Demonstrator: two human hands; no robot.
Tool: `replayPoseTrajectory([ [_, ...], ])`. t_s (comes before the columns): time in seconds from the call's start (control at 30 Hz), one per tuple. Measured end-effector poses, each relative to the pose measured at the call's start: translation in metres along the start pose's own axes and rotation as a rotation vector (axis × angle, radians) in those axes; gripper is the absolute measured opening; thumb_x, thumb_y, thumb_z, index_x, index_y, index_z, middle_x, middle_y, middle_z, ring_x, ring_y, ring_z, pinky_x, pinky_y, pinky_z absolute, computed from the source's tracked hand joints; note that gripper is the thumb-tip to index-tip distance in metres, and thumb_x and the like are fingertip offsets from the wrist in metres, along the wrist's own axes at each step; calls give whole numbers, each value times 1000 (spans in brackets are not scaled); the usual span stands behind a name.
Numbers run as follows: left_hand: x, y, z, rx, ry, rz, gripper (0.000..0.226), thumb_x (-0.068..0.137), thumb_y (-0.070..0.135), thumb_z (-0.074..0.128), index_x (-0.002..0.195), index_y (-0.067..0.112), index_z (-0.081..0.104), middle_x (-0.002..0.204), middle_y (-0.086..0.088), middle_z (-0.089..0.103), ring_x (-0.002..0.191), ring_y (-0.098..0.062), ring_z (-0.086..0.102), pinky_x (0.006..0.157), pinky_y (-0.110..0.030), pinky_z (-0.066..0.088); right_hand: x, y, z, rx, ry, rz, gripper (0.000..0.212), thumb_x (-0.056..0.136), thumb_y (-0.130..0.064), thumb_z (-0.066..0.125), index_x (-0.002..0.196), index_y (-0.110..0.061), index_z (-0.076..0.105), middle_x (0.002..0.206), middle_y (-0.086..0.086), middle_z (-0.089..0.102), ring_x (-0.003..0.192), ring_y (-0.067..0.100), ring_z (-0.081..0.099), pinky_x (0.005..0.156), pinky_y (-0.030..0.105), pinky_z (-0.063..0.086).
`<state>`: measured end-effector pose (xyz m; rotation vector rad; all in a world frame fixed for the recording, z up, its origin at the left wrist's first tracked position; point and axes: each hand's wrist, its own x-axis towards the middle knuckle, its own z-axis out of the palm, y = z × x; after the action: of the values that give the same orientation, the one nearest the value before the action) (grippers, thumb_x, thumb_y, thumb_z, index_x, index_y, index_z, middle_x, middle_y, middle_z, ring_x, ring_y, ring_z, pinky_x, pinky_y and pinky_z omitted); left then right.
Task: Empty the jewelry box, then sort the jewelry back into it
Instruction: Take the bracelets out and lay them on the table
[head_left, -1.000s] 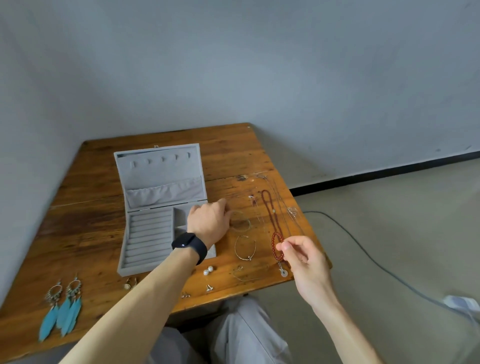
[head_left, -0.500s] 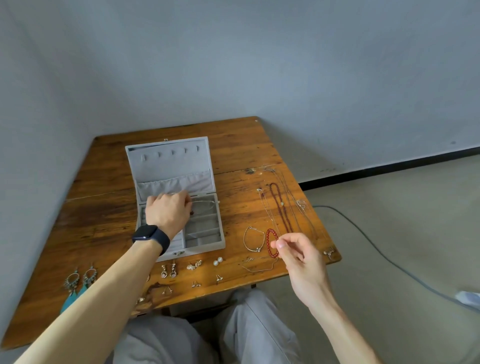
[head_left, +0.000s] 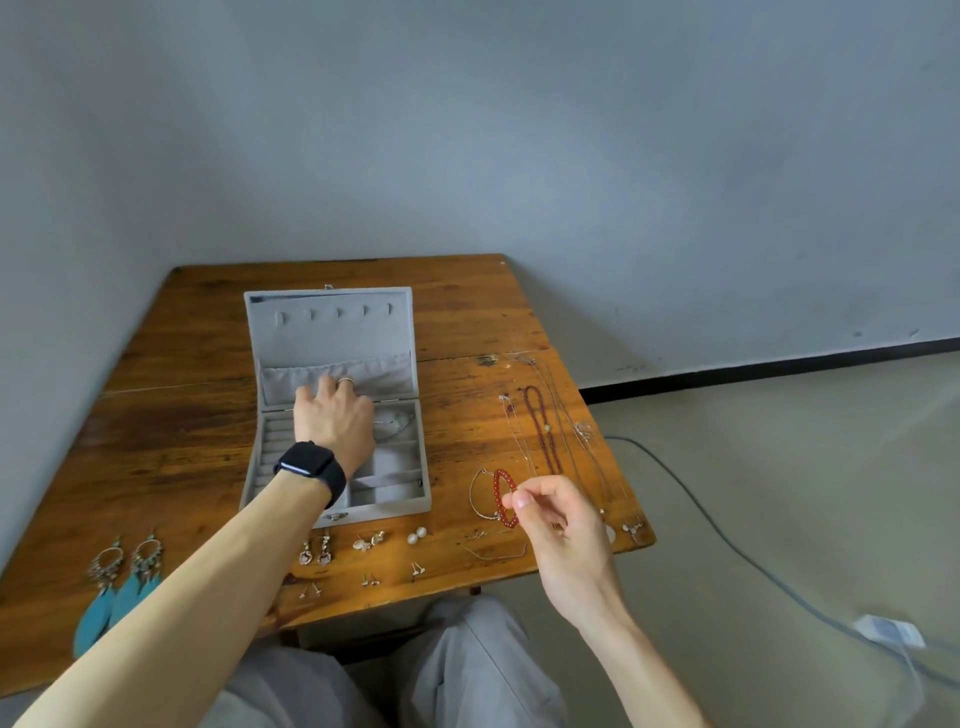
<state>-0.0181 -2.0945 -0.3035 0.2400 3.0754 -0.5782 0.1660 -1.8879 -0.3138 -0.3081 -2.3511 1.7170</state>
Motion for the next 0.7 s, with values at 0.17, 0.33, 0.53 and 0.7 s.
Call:
replayPoseTrajectory([
  [0.17, -8, -12, 13, -355, 69, 5, 38, 95, 28, 47, 132, 23, 56, 131, -8, 59, 123, -29, 50, 101, -45, 42, 22, -10, 12, -29, -52, -28, 4, 97, -27, 61, 96, -30, 64, 98, -13, 72, 100, 4, 65, 87, 23, 52],
  [0.33, -50, -29, 47, -648, 203, -12, 51, 100, 38, 46, 149, 26, 41, 147, -4, 51, 135, -27, 46, 111, -45, 35, 65, -28, 44, -74, -153, -45, 6, 98, -22, 59, 98, -24, 65, 98, -12, 71, 95, -4, 64, 78, 8, 47],
  [0.53, -77, -39, 84, -596, 113, -34, 71, 93, 57, 4, 157, 35, 26, 164, 2, 27, 152, -17, 17, 123, -45, 5, 114, -51, 104, -117, -269, -13, 6, 98, -22, 60, 98, -23, 65, 99, -9, 70, 94, 7, 65, 79, 21, 49],
  [0.7, -78, -36, 81, -602, 82, -53, 69, 93, 54, 2, 159, 36, 15, 167, 3, 15, 154, -18, 8, 124, -49, 1, 141, -44, 137, -311, -285, 24, 7, 96, -29, 63, 94, -27, 69, 98, -8, 71, 95, 15, 67, 82, 33, 53],
])
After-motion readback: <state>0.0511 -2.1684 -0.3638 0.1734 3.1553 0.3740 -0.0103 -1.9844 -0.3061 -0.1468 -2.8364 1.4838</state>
